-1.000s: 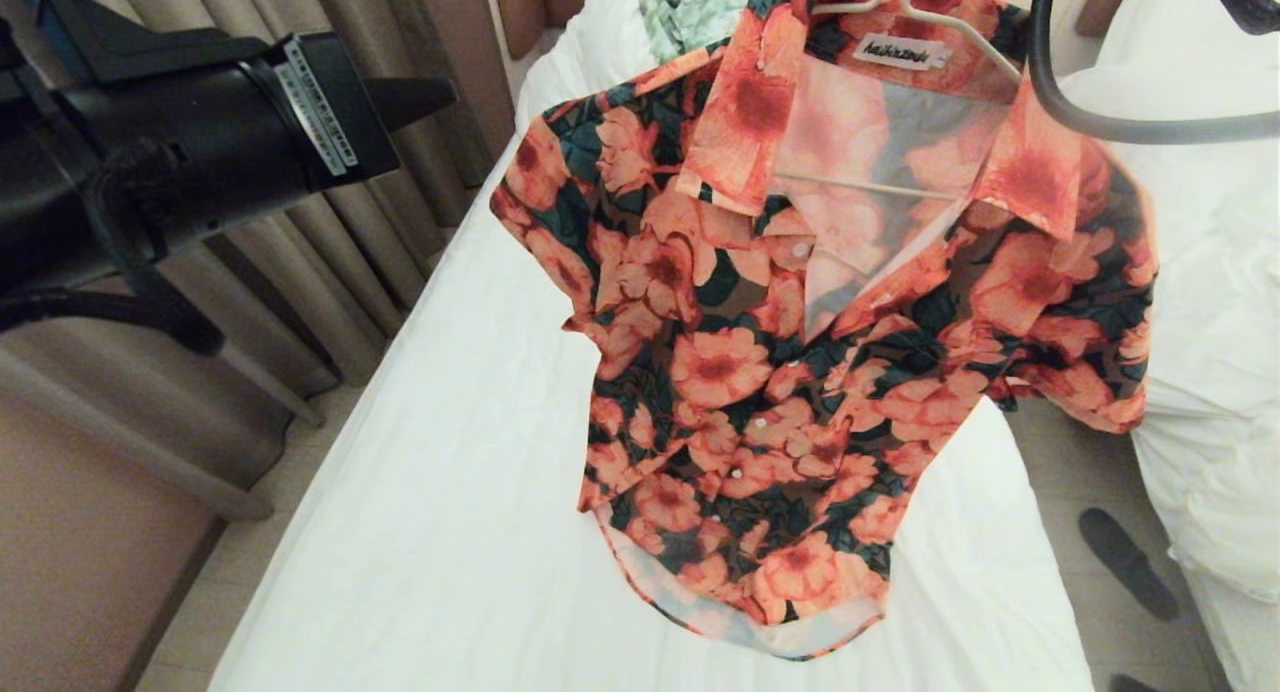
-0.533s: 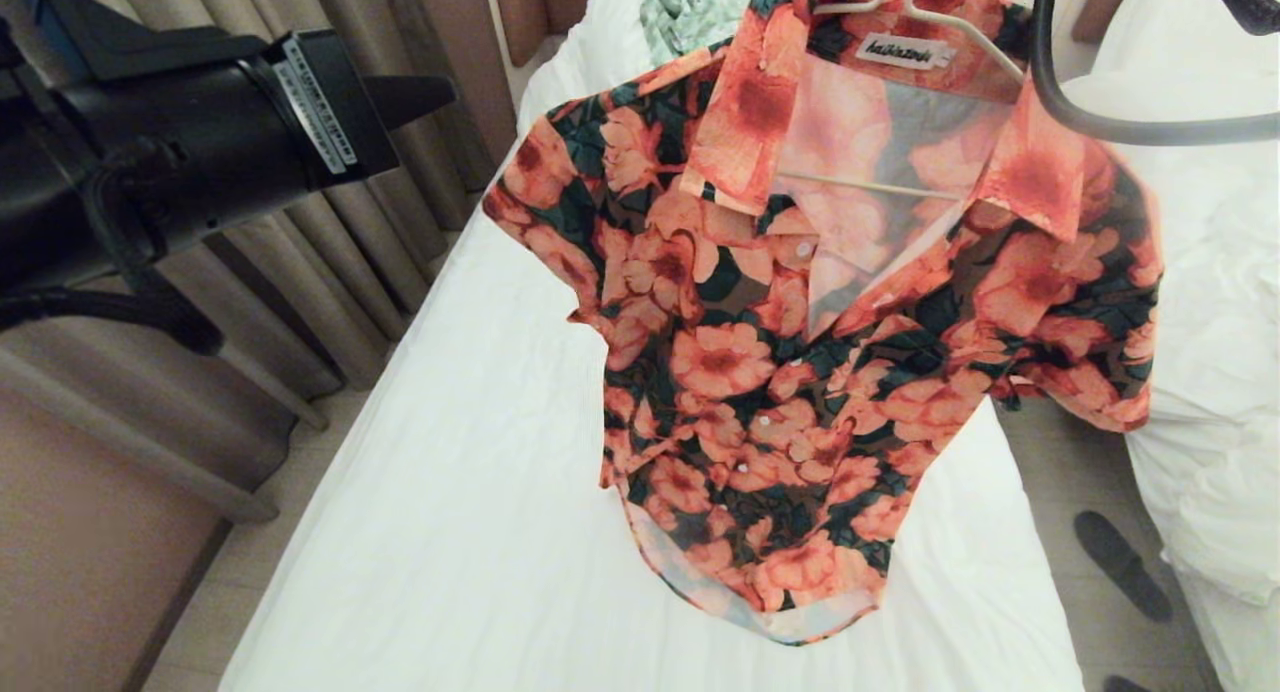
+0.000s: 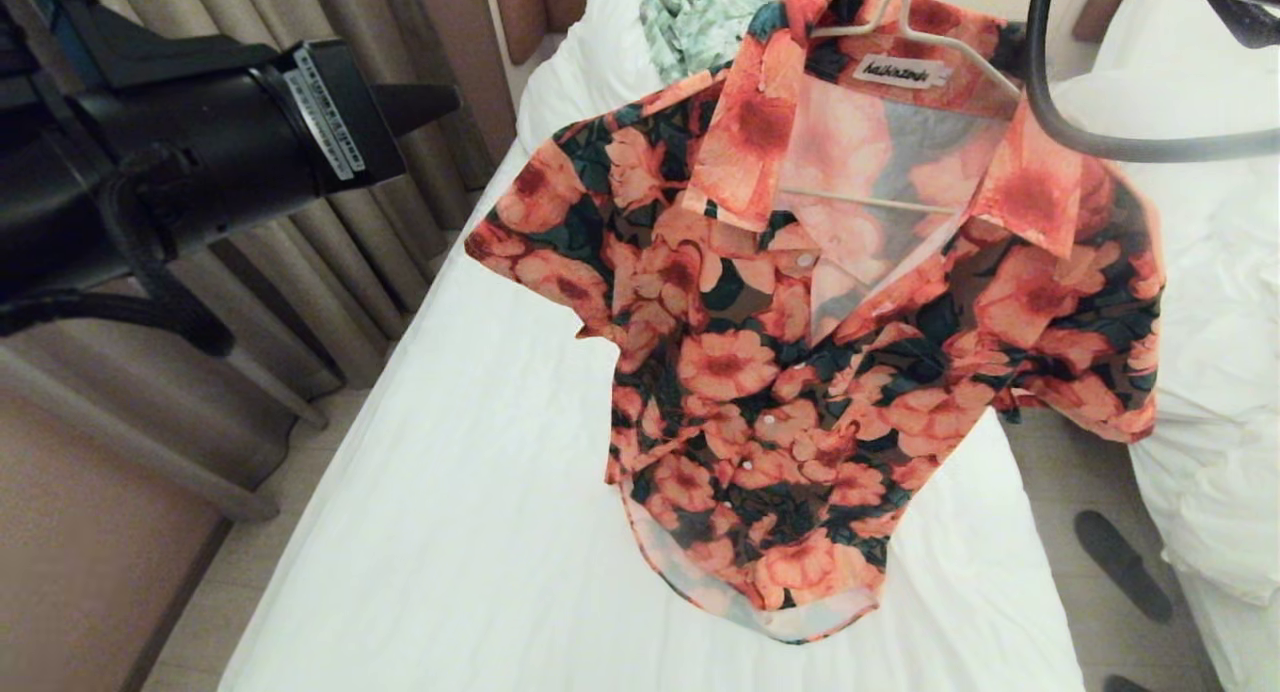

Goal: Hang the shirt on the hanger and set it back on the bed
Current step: Take the clothes hanger out of the clothes

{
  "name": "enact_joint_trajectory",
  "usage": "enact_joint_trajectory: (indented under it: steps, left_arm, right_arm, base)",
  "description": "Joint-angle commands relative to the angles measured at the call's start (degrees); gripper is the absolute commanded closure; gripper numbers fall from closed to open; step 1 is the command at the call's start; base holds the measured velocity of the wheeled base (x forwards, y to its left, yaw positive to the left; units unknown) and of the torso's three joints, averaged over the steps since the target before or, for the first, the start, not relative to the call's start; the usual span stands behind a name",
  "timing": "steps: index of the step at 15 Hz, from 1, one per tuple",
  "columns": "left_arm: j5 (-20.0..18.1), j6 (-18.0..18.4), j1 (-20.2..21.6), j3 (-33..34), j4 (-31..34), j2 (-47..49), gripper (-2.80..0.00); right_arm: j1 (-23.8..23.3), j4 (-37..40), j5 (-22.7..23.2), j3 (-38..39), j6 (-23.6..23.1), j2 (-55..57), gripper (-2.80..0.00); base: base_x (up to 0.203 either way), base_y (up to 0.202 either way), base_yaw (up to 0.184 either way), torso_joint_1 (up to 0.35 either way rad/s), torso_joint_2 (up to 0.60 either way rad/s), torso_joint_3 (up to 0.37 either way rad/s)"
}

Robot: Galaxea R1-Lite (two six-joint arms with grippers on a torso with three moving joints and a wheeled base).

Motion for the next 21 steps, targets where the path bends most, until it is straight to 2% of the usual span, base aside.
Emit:
enact_joint_trajectory:
  steps: [1,16,18,21]
  left_arm:
    - [0.0,-0.1,0.0,0.0,-0.1,0.2,0.00]
    - [0.0,-0.2,-0.1,-0.4,-0.6,0.8,0.00]
    - [0.1,-0.6,-2.6,-0.4,-0.7,1.1,0.00]
    - [1.2,-2.3,-9.0,-0.4,-0.7,2.6,0.00]
  right_arm:
    - [0.0,-0.1,0.1,-0.1,-0.1,0.0,0.00]
    - [0.0,-0.3,0.1,-0.2,-0.1,0.2,0.00]
    - [0.0,-0.2,0.0,0.0,-0.1,0.6,0.00]
    - [0.3,-0.1,0.0,1.9,0.5,0.9,0.00]
  base:
    - [0.000,0.000,0.000,0.000,0.00,0.000]
    - [0.000,0.000,0.000,0.000,0.00,0.000]
    - [0.000,0.000,0.000,0.000,0.00,0.000]
    - [0.000,0.000,0.000,0.000,0.00,0.000]
